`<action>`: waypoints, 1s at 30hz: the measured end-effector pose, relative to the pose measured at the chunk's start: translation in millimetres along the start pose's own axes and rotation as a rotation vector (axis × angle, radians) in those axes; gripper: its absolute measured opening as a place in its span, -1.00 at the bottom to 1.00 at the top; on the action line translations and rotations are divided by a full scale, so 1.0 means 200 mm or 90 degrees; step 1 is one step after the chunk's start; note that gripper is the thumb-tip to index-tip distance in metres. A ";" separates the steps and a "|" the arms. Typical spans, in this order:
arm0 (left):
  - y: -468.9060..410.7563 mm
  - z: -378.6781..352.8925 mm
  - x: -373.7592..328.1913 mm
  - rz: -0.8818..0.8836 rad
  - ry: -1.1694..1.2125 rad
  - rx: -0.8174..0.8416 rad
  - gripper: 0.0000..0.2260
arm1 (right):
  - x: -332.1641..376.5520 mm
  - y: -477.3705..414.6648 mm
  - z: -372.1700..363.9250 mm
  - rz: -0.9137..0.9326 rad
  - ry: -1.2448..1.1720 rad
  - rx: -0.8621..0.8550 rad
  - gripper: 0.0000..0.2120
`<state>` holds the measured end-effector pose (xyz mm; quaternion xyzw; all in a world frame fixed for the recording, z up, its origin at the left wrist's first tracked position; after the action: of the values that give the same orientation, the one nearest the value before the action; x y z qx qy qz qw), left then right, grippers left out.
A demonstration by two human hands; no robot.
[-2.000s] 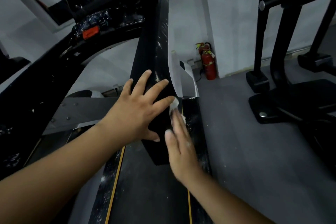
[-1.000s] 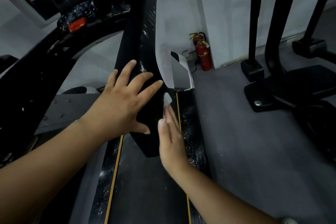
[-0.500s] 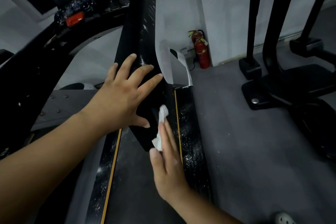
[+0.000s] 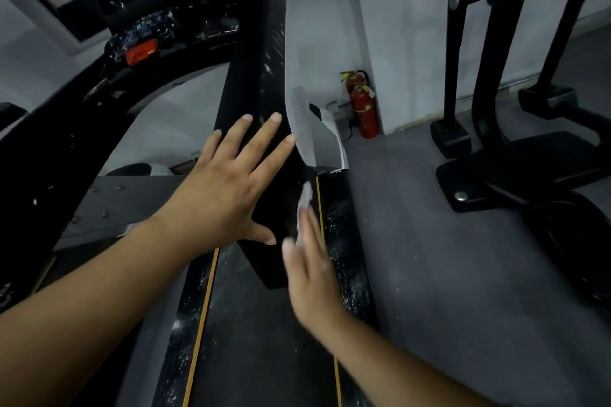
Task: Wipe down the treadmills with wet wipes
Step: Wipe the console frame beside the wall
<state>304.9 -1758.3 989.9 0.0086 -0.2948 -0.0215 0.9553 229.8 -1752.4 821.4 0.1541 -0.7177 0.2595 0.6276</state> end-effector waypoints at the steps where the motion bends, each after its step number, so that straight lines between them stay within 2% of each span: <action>1: 0.00 0.00 0.00 0.000 0.010 -0.005 0.33 | 0.03 -0.10 0.01 -0.041 -0.019 -0.008 -0.28; 4: 0.00 0.00 0.04 0.011 0.078 -0.029 0.31 | 0.18 -0.24 0.03 0.011 -0.024 -0.011 -0.28; 7: 0.02 -0.02 0.10 0.066 0.148 -0.027 0.30 | 0.14 -0.11 0.02 0.044 -0.054 0.055 -0.35; 10: 0.02 -0.02 0.11 0.092 0.166 -0.007 0.33 | 0.03 -0.14 0.06 -0.054 -0.050 0.041 -0.40; 12: 0.01 -0.01 0.11 0.093 0.176 -0.006 0.34 | 0.07 -0.29 0.08 -0.103 -0.044 0.023 -0.37; 16: 0.02 0.00 0.12 0.091 0.190 -0.023 0.32 | 0.31 -0.30 0.04 0.034 -0.079 0.048 -0.33; 18: 0.02 -0.02 0.12 0.096 0.191 -0.022 0.30 | 0.30 -0.19 0.03 0.084 -0.092 0.086 -0.36; 20: 0.02 -0.02 0.12 0.097 0.191 -0.017 0.31 | 0.22 -0.18 0.06 0.060 -0.077 0.080 -0.37; 23: 0.02 -0.02 0.12 0.112 0.200 0.001 0.33 | 0.24 -0.40 0.09 -0.038 -0.044 0.038 -0.36; 25: 0.02 -0.01 0.14 0.129 0.236 0.010 0.35 | 0.38 -0.49 0.07 0.011 -0.046 0.028 -0.32; 27: 0.01 -0.01 0.16 0.147 0.286 0.028 0.37 | 0.46 -0.43 0.04 0.087 -0.069 0.064 -0.33; 30: 0.00 -0.01 0.17 0.157 0.295 0.058 0.37 | 0.34 -0.27 0.06 0.141 -0.020 0.113 -0.39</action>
<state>334.4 -1759.6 1007.7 0.0201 -0.0678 0.1111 0.9913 238.1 -1796.5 895.9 0.1330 -0.7143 0.3874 0.5675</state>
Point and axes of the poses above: each hand's wrist, its own y-axis away from the middle knuckle, its own z-axis out of the back of the hand, x = y × z, the point moved 6 cm from there along -y, towards the middle knuckle, and after that the axes turned 2 degrees about -y, right-handed, at the moved point
